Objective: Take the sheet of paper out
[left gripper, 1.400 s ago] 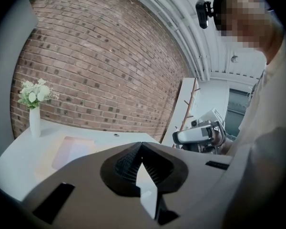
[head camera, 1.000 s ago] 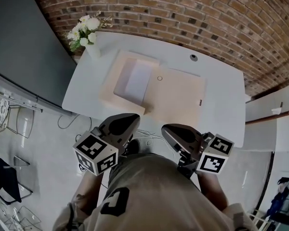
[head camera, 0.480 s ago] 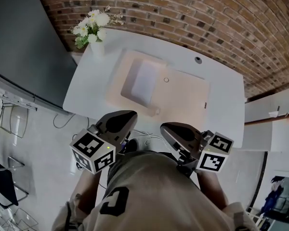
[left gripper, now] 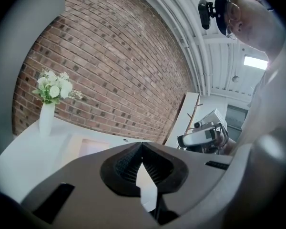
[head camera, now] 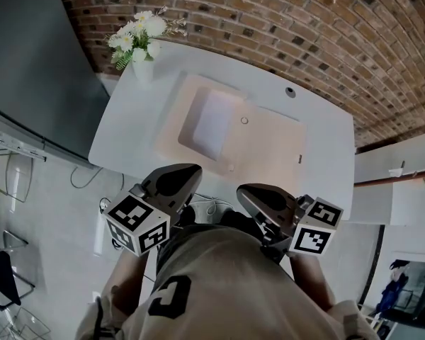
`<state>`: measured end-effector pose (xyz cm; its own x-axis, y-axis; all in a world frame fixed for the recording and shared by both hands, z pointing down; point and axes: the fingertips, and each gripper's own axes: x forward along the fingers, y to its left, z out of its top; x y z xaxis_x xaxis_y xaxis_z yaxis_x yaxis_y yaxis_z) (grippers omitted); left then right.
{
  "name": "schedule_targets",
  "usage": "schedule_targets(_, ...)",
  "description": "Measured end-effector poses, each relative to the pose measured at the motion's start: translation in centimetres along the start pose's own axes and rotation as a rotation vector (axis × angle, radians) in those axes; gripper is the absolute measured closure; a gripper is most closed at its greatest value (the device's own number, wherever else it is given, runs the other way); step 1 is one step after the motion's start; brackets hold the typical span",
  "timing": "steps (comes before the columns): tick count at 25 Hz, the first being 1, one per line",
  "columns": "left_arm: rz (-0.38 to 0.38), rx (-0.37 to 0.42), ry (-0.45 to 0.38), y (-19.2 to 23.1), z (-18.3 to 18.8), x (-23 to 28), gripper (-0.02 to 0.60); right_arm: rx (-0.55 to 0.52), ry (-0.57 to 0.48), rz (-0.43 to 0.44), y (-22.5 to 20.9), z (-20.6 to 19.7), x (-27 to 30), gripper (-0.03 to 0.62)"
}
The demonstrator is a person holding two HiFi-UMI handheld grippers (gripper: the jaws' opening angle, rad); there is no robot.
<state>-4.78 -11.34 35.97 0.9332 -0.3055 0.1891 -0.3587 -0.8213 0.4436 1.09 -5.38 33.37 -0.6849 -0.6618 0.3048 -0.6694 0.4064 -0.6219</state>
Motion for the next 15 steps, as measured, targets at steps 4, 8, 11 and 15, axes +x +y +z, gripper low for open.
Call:
schedule_targets(4,-0.002,0.003,0.0,0.1,0.3,0.6,0.568,0.031,-0.001,0.012,-0.7,0.5,0.1,0.571)
schedule_targets(8,0.035,0.004,-0.004,0.7,0.7,1.1,0.568,0.056,0.023,0.058,-1.6,0.9,0.5,0.571)
schedule_targets(11,0.071,0.005,-0.011,1.2,1.3,1.4,0.568,0.056,0.049,0.1,-2.2,1.3,1.1,0.571)
schedule_targets(15,0.12,-0.002,0.007,1.6,1.4,2.5,0.568,0.094,0.067,0.155,-3.7,2.1,1.4,0.571)
